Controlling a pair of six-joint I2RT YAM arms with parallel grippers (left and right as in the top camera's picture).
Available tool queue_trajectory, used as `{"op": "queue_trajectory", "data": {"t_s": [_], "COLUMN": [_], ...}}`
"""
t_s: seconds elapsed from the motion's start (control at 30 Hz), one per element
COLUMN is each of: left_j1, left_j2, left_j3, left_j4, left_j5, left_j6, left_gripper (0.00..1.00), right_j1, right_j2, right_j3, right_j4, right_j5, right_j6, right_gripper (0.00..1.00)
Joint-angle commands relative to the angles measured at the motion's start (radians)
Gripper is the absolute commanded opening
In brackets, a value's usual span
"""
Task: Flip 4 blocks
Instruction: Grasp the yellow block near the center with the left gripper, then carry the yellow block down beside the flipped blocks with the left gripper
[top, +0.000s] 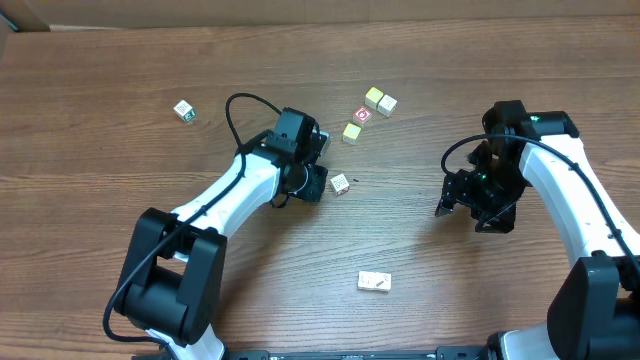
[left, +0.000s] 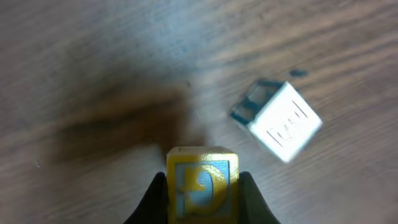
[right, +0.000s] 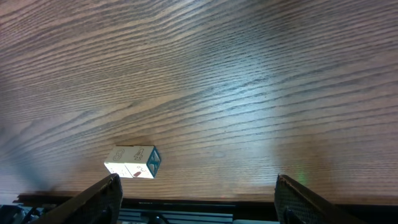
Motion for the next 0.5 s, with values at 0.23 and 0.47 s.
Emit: {"op": "queue_trajectory", "data": {"t_s": [0.23,0.47], "left_j1": [-0.045,-0.224], "left_j2": [-0.267,-0.554], "left_j3": [-0.105,-0.335], "left_j4": [-0.183,-0.134], "left_j5": [-0.015,-0.048], "left_j6": [-0.218,-0.397], "left_gripper": [0.05,0.04], "right_j1": [0.002,0.002], "right_j2": [0.001,0.001], "right_j3": [0.009,0.009], "right_j4": [0.002,0.010], "right_j5": [-0.005,-0.006], "right_j6": [-0.012,-0.015], "right_gripper": [0.79,0.79]}}
